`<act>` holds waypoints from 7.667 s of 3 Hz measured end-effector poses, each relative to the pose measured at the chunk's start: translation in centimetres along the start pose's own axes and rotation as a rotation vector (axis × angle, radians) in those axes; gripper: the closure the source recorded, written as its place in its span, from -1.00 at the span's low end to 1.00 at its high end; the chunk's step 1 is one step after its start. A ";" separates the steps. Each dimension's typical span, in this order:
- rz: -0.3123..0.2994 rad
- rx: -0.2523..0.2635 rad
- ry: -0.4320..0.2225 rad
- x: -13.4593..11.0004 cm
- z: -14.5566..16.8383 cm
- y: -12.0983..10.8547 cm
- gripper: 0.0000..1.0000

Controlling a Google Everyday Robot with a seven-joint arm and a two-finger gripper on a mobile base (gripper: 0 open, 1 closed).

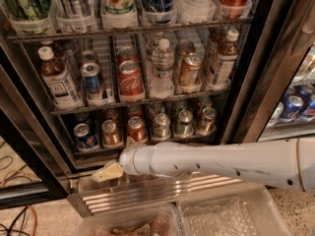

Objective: Pick orange can from bottom shelf of fridge

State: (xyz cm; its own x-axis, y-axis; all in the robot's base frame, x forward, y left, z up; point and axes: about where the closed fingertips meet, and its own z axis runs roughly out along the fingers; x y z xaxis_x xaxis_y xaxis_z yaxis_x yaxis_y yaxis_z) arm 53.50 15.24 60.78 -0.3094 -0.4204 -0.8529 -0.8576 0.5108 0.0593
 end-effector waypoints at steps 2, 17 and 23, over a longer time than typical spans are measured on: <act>0.046 -0.007 -0.005 0.0 0.3 1.3 -1.00; 0.065 0.636 -0.424 -0.3 6.9 -1.6 -0.56; 0.074 0.717 -0.502 -2.5 5.8 -6.2 -0.34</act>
Offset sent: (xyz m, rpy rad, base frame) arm -0.0056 0.0021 0.0027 0.0169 0.0367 -0.0107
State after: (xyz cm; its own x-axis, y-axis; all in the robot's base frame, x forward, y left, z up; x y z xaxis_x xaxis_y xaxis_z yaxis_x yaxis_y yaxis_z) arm 61.99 17.49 59.54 0.0074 -0.0743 -0.9972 -0.3257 0.9427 -0.0726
